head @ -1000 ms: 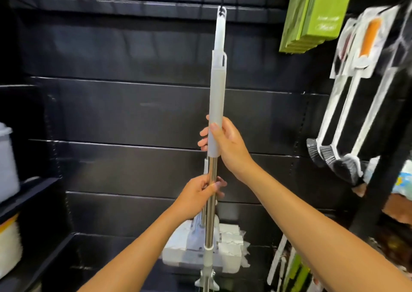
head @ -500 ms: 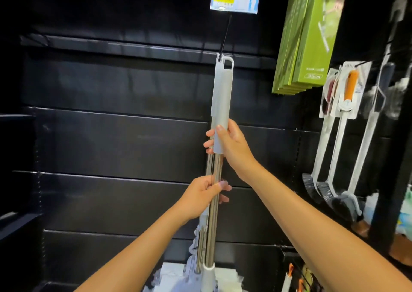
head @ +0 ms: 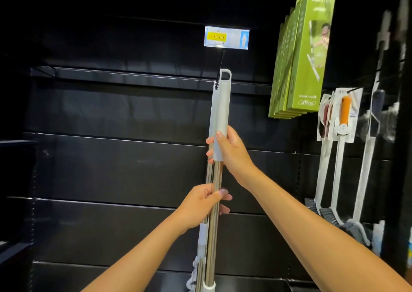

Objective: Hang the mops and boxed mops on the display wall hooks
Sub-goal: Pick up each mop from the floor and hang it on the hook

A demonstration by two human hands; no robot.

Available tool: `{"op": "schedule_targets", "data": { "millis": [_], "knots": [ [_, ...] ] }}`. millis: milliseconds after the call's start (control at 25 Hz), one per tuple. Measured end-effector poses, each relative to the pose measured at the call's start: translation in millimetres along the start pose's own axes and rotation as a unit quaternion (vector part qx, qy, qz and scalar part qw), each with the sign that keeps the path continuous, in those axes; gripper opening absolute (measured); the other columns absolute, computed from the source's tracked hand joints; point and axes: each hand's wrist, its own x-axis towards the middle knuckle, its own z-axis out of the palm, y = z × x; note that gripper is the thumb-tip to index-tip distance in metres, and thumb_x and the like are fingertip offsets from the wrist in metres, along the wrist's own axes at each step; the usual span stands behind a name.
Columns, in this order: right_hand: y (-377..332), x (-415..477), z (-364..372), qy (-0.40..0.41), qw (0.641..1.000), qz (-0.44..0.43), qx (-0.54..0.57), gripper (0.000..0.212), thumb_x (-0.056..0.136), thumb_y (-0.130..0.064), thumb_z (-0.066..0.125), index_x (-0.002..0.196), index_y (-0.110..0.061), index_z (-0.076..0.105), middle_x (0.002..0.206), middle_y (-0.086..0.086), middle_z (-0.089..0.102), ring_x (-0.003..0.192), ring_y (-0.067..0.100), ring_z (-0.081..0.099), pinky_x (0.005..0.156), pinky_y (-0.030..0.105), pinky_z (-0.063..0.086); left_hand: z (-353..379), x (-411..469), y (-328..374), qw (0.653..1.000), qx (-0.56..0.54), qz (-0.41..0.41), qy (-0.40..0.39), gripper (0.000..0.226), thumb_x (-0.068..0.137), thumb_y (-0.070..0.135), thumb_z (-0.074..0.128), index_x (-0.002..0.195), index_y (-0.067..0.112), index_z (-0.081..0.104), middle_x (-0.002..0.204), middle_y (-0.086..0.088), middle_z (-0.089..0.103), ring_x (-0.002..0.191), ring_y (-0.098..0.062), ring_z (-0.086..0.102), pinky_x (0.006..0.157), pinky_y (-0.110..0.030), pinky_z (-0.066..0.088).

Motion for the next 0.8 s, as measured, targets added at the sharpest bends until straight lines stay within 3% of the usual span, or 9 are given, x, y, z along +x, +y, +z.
{"op": "schedule_targets", "data": {
  "millis": [440,600,800],
  "knots": [
    [-32.6,40.4,-4.7,0.005,1.0,-0.013,0.006,0.018,0.11,-0.03,0.045,0.128,-0.026,0.045,0.106,0.001,0.068,0.082,0.018,0.069,0.07,0.031,0.065,-20.1,37.4,30.8,1.0,0.008,0.021,0.003,0.023,0.106,0.031,0.057,0.113,0.013,0.07,0.111,0.002,0.08,0.092,-0.024,0.08,0.096,-0.049,0.061],
    [-34.2,54.7,-5.3,0.018,1.0,-0.014,0.001,0.019,0.11,-0.032,0.046,0.129,-0.027,0.044,0.106,0.0,0.068,0.083,0.018,0.07,0.068,0.028,0.064,-26.5,49.6,33.4,1.0,0.013,0.027,0.003,0.022,0.106,0.032,0.057,0.113,0.015,0.07,0.111,0.003,0.08,0.092,-0.022,0.08,0.095,-0.045,0.062],
    [-18.9,68.5,-1.2,0.016,1.0,-0.001,0.003,0.025,0.11,-0.033,0.046,0.133,-0.024,0.046,0.108,0.002,0.068,0.083,0.019,0.071,0.075,0.036,0.066,-32.7,58.2,24.4,1.0,0.009,0.021,0.003,0.024,0.107,0.032,0.056,0.116,0.014,0.069,0.112,0.002,0.079,0.092,-0.022,0.08,0.089,-0.036,0.063]
  ]
}}
